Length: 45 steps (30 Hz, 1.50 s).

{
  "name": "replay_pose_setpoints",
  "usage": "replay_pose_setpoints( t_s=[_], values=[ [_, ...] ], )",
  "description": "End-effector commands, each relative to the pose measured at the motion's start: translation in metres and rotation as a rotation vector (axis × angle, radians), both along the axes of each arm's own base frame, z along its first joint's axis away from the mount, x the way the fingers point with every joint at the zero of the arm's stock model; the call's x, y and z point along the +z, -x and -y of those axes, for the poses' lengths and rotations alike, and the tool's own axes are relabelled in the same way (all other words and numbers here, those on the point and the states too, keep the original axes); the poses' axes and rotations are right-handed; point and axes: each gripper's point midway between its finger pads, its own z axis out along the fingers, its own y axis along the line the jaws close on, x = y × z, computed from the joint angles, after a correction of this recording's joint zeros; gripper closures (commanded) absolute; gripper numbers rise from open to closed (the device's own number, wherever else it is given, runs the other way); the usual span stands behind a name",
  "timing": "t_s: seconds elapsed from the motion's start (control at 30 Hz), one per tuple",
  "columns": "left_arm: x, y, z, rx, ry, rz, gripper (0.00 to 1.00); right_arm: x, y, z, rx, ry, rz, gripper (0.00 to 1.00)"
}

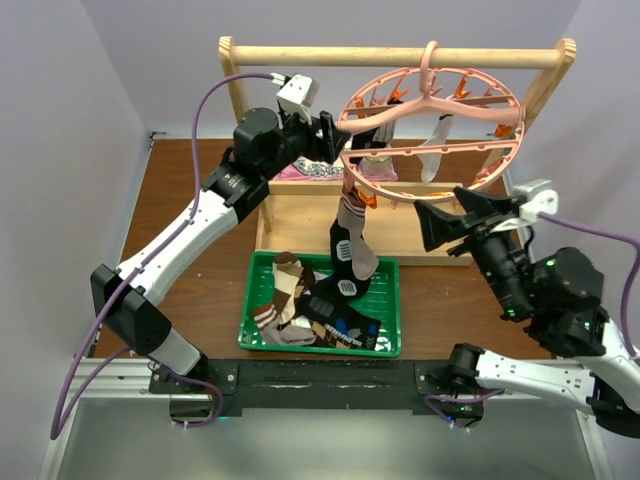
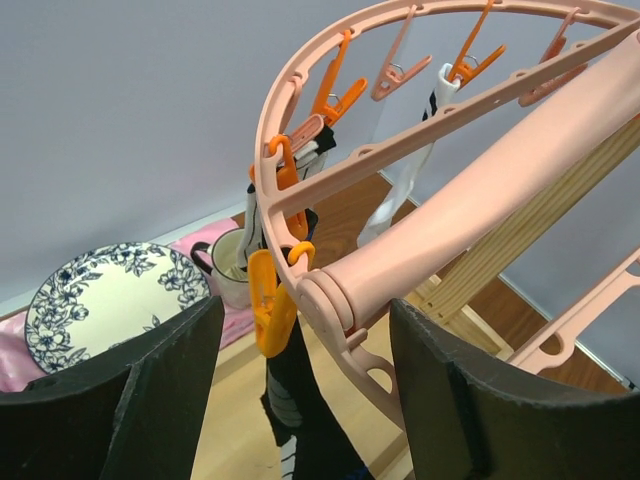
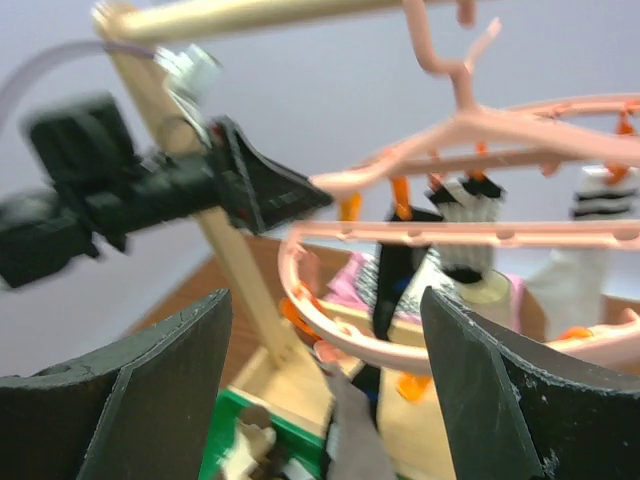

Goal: Clip the socks to the hanger
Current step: Open the clamp at the hanger.

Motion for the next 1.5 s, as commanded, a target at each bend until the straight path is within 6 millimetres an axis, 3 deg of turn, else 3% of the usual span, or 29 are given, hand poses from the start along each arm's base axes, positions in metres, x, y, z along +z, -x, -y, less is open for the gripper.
replay_pose_setpoints(
  t_s=[0.0, 0.13, 0.37, 0.7, 0.93, 0.97, 1.07, 1.23, 1.37, 1.47],
  values=[
    [0.017, -0.009, -0.011, 0.060, -0.014, 0.058, 0.29, -0.049, -0.012, 0.008, -0.102, 0.177, -0.061, 0.20],
    [0.018, -0.009, -0.013, 0.066, -0.017, 0.058, 0.30, -0.063, -0.014, 0.016, -0.141, 0.213, -0.076, 0.19],
    [0.017, -0.010, -0.015, 0.076, -0.019, 0.054, 0.32, -0.080, -0.020, 0.046, -0.298, 0.245, -0.067, 0.19],
    [0.019, -0.007, -0.017, 0.076, -0.021, 0.053, 0.32, -0.083, -0.032, 0.030, -0.336, 0.293, -0.033, 0.20],
    [0.020, -0.005, -0.021, 0.089, -0.023, 0.056, 0.33, -0.070, -0.036, 0.026, -0.352, 0.275, 0.001, 0.43],
    [0.019, -0.005, -0.022, 0.090, -0.024, 0.055, 0.33, -0.069, -0.036, 0.022, -0.333, 0.278, 0.010, 0.55],
    [0.025, -0.002, -0.024, 0.092, -0.019, 0.061, 0.32, -0.067, -0.035, 0.015, -0.293, 0.279, 0.023, 0.71],
    [0.041, 0.006, -0.030, 0.093, -0.013, 0.087, 0.30, -0.074, -0.034, -0.003, -0.220, 0.312, 0.018, 0.79],
    [0.061, 0.017, -0.039, 0.094, -0.011, 0.128, 0.16, -0.084, -0.038, -0.028, -0.149, 0.351, -0.004, 0.87],
    [0.082, 0.030, -0.049, 0.098, -0.003, 0.168, 0.12, -0.088, -0.043, -0.050, -0.115, 0.364, -0.021, 0.90]
  ],
)
